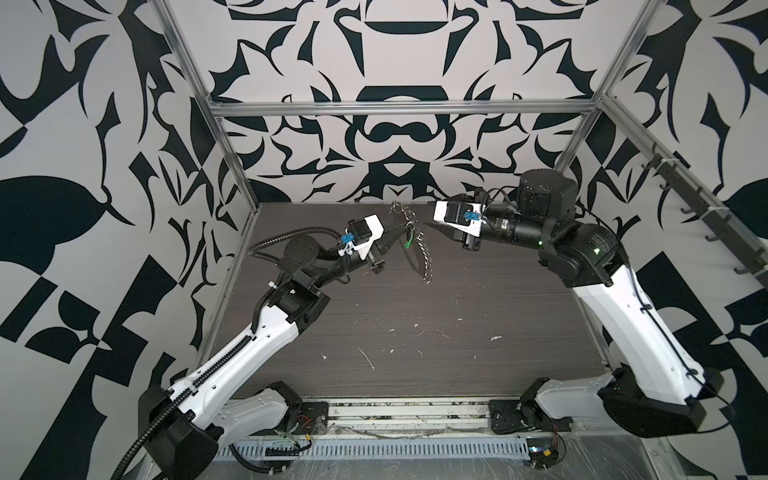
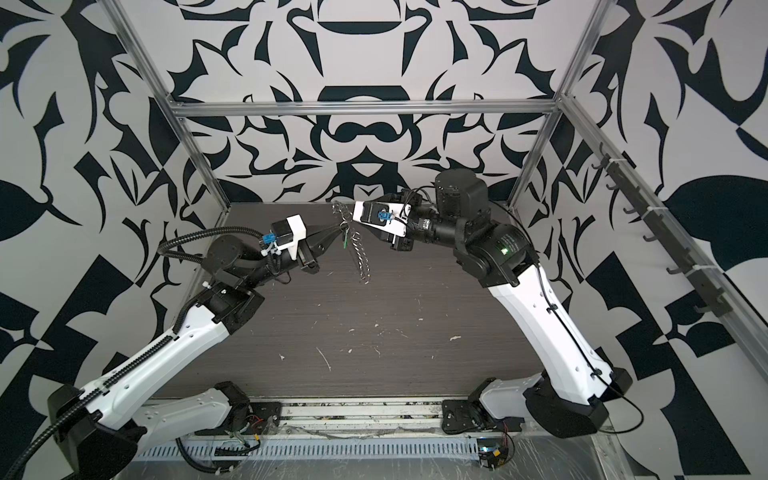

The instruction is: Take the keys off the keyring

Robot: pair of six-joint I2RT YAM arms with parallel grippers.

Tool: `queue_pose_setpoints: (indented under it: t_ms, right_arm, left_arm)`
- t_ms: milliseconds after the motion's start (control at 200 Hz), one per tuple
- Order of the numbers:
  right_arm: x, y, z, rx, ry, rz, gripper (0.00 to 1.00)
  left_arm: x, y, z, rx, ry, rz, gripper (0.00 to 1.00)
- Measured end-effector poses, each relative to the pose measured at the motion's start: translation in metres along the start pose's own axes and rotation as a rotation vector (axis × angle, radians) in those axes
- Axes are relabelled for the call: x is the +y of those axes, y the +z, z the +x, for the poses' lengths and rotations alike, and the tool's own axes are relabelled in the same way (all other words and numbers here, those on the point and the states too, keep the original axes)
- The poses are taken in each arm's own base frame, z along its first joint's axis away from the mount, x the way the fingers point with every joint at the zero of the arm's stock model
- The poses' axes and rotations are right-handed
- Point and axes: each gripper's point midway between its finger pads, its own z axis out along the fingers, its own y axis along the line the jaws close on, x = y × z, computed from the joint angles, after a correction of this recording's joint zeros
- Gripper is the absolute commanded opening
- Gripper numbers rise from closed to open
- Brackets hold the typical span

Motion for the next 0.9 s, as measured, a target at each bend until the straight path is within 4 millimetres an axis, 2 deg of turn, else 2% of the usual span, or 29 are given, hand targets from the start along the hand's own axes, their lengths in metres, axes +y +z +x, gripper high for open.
queue_pose_setpoints:
  t_ms: [200,440,900]
  right_arm:
    - [0.011,-0.003,-0.006,-0.024,0.016,-0.064,0.31]
    - [0.021,0.006,0.001,-0.017,0.045,-0.127,0.25]
    - [0.023,0.013,0.0,-0.03,0.063,-0.166,0.21]
  left_arm:
    - [-0.004,-0.006,-0.004,-0.006,0.006,0.006,0.0]
    - [-0.005,-0.007,-0.004,-0.004,0.006,0.012,0.0]
    - [-0.008,-0.007,0.002,0.016,0.009,0.024,0.0]
